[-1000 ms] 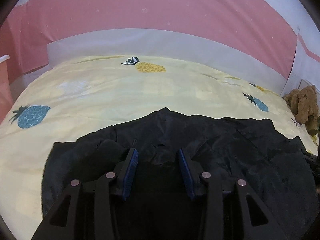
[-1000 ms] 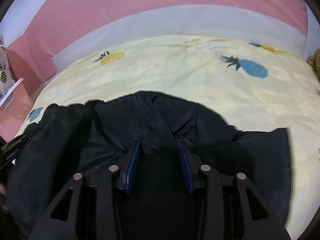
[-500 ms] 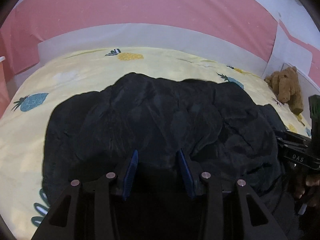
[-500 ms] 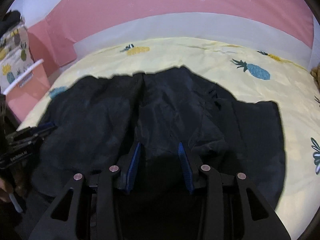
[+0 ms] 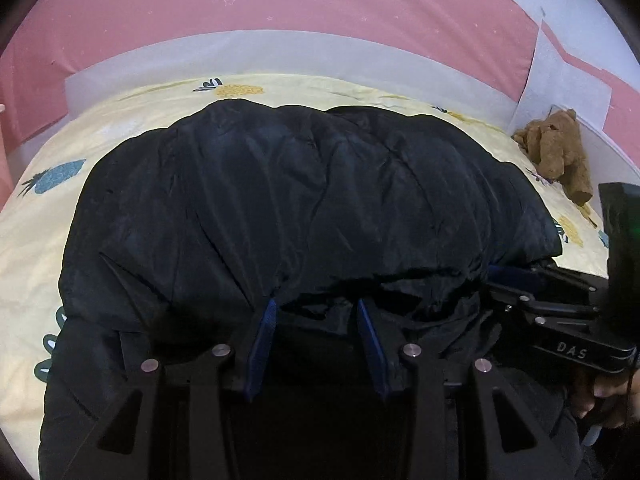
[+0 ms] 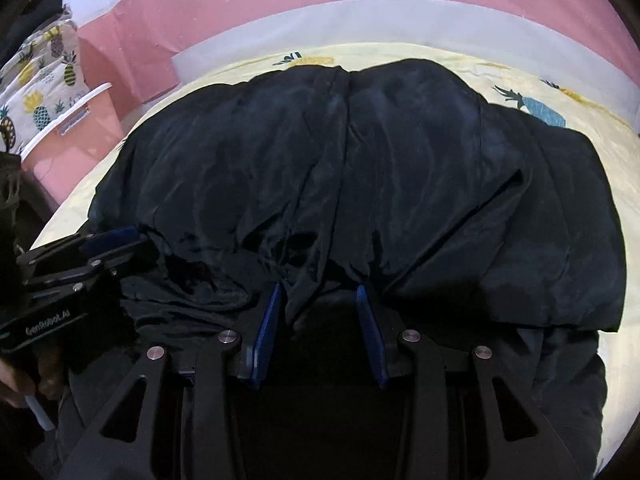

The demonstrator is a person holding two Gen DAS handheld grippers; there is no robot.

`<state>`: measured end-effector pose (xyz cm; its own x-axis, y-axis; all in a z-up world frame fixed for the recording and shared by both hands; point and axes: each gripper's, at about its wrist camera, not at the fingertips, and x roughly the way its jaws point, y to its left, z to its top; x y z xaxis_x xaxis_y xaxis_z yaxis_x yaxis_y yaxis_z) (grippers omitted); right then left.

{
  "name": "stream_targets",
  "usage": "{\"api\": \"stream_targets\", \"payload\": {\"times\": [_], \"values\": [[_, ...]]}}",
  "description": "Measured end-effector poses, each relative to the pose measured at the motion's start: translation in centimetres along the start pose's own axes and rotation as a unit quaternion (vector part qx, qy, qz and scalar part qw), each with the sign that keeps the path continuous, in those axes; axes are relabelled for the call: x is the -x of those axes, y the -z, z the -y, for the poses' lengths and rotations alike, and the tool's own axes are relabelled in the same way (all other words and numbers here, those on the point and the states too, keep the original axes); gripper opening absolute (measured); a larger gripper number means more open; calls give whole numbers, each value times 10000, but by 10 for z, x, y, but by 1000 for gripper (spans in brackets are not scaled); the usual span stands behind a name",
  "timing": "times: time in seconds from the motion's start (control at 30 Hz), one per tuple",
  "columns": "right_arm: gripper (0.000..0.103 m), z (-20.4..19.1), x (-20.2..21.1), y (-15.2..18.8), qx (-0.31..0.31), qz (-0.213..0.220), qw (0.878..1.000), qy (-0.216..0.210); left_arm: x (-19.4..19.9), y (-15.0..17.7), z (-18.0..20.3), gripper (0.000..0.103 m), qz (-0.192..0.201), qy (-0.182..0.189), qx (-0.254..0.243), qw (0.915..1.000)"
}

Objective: Fold large clothes

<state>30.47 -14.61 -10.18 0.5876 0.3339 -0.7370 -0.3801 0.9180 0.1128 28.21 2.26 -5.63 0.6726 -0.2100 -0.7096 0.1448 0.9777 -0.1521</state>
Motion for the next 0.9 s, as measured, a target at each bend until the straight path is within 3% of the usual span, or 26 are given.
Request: {"api": "stream_targets", "payload": {"times": [0.27, 0.43, 0.53, 0.6, 0.67, 0.83, 0.9], "values": [[39, 5, -7, 0, -74, -12, 10000, -32, -7, 6, 1, 43, 36, -70, 6, 10000], [41, 11, 52, 2, -275, 246, 9993, -117, 20, 3, 7, 43, 74, -221, -20, 9997], [43, 12, 94, 19, -191, 429, 9988, -105, 56, 15, 12, 43, 205, -173, 64, 9996], [52, 13, 122, 38, -117, 516, 9986, -79, 83, 30, 14, 43, 319, -186, 43, 9993], [53, 15, 143, 58, -106, 556, 9984, -80, 107, 49, 15, 43, 388, -224, 67, 9990], [55, 26, 170, 103, -247, 489, 9985, 75, 147, 92, 6, 43, 427, -316, 259, 9983], [64, 35, 179, 123, -400, 409, 9983, 146, 160, 110, 0, 43, 400, -414, 310, 9979]]}}
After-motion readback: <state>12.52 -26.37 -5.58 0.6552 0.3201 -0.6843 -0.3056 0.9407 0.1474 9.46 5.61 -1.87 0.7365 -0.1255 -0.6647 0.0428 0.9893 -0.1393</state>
